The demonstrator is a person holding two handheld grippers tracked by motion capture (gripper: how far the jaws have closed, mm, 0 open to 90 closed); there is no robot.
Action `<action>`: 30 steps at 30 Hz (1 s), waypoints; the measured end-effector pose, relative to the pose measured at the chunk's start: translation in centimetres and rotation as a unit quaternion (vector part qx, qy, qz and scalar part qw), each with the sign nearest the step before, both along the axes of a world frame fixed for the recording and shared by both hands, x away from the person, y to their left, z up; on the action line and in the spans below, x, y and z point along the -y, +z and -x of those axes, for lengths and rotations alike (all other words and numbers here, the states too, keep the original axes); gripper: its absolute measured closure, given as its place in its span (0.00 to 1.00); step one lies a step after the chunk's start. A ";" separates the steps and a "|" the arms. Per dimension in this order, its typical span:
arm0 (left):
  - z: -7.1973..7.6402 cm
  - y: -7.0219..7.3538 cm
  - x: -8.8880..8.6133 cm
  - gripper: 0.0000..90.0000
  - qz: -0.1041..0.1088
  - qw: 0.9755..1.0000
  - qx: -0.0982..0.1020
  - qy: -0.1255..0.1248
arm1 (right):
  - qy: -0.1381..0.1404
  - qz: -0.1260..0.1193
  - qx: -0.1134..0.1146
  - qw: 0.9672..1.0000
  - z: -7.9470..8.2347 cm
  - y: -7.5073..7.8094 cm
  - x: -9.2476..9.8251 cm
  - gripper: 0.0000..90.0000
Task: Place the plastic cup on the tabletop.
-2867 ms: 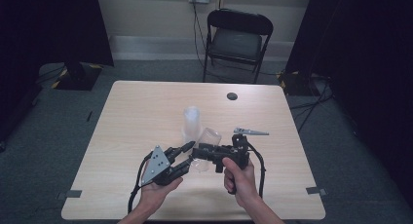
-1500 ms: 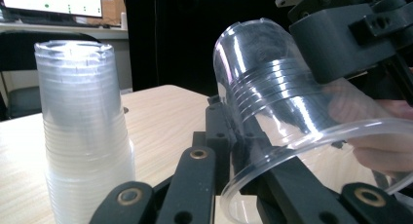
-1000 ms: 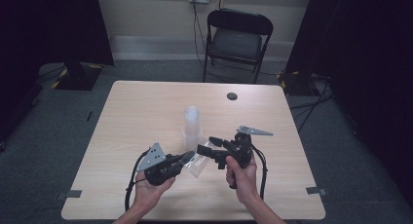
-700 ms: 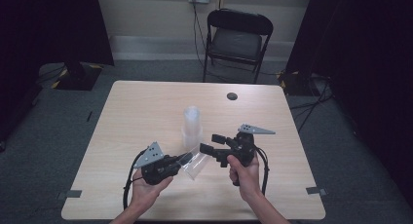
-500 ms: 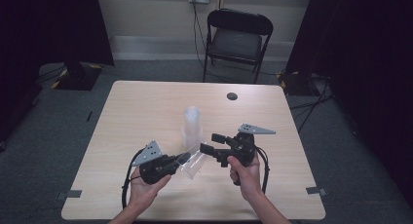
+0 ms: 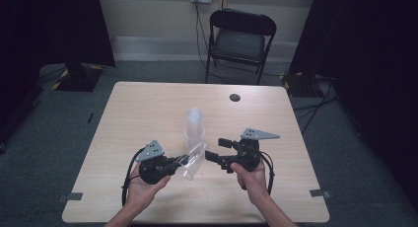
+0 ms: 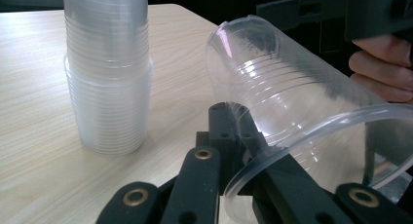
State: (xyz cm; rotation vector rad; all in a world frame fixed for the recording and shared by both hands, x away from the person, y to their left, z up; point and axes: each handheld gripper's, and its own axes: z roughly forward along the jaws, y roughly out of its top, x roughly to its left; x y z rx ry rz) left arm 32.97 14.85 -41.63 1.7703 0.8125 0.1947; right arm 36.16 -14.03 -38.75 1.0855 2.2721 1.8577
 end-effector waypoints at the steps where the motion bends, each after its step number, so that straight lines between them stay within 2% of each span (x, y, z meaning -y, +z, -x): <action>1: -0.1 0.0 -0.1 1.00 -0.004 1.000 -0.006 -0.004 | 0.002 0.005 0.000 1.000 0.0 -0.1 0.0 0.18; 3: -0.1 0.0 -0.2 1.00 -0.012 1.000 -0.010 -0.006 | 0.004 0.009 -0.001 1.000 0.1 -0.1 0.0 0.18; 6: -0.3 0.1 -0.5 1.00 -0.010 0.999 -0.041 -0.018 | 0.017 0.027 0.012 0.999 0.5 -0.3 0.0 0.18; 8: -0.4 0.2 -0.5 1.00 -0.012 0.999 -0.043 -0.021 | 0.019 0.031 0.016 0.999 0.6 -0.4 -0.1 0.18; 10: -0.5 0.4 -0.4 1.00 -0.014 0.998 -0.060 -0.031 | 0.030 0.045 0.028 0.998 0.9 -0.6 -0.3 0.18; 11: -0.5 0.4 -0.4 1.00 -0.014 0.998 -0.060 -0.031 | 0.030 0.045 0.028 0.998 0.9 -0.6 -0.3 0.18; 12: -0.5 0.5 -0.4 1.00 -0.017 0.997 -0.070 -0.032 | 0.030 0.051 0.036 0.998 1.0 -0.6 -0.4 0.18; 13: -0.5 0.5 -0.4 1.00 -0.020 0.997 -0.071 -0.034 | 0.039 0.061 0.047 0.996 1.2 -0.6 -0.6 0.18; 14: -0.6 0.4 -0.3 1.00 -0.033 0.996 -0.076 -0.038 | 0.043 0.065 0.051 0.996 1.3 -0.6 -0.7 0.18; 16: -0.6 0.3 -0.2 1.00 -0.039 0.995 -0.079 -0.039 | 0.047 0.070 0.054 0.995 1.3 -0.6 -0.7 0.19; 18: -0.7 0.1 -0.2 1.00 -0.054 0.994 -0.083 -0.048 | 0.066 0.086 0.065 0.992 1.5 -0.7 -0.9 0.24; 19: -0.7 0.1 -0.2 1.00 -0.054 0.994 -0.083 -0.048 | 0.073 0.095 0.068 0.990 1.6 -0.8 -1.0 0.24; 21: -0.7 0.0 -0.2 1.00 -0.066 0.993 -0.085 -0.054 | 0.072 0.099 0.072 0.990 1.7 -0.9 -1.1 0.23; 22: -0.7 -0.2 0.0 1.00 -0.078 0.991 -0.092 -0.060 | 0.078 0.104 0.082 0.988 1.9 -1.1 -1.2 0.25; 23: -0.7 -0.2 0.0 1.00 -0.078 0.991 -0.092 -0.060 | 0.078 0.104 0.082 0.988 1.9 -1.1 -1.2 0.25; 24: -0.7 -0.3 0.1 1.00 -0.086 0.989 -0.097 -0.064 | 0.083 0.113 0.095 0.986 2.1 -1.2 -1.4 0.26; 25: -0.7 -0.3 0.1 1.00 -0.086 0.989 -0.097 -0.064 | 0.083 0.113 0.095 0.986 2.1 -1.2 -1.4 0.26; 27: -0.8 -0.3 0.2 1.00 -0.090 0.989 -0.100 -0.067 | 0.096 0.129 0.110 0.981 2.3 -1.2 -1.7 0.28; 28: -0.9 -0.2 0.1 1.00 -0.092 0.988 -0.102 -0.071 | 0.096 0.129 0.110 0.981 2.3 -1.2 -1.7 0.28; 30: -1.0 -0.1 0.2 1.00 -0.102 0.987 -0.104 -0.074 | 0.103 0.143 0.124 0.977 2.6 -1.2 -2.0 0.28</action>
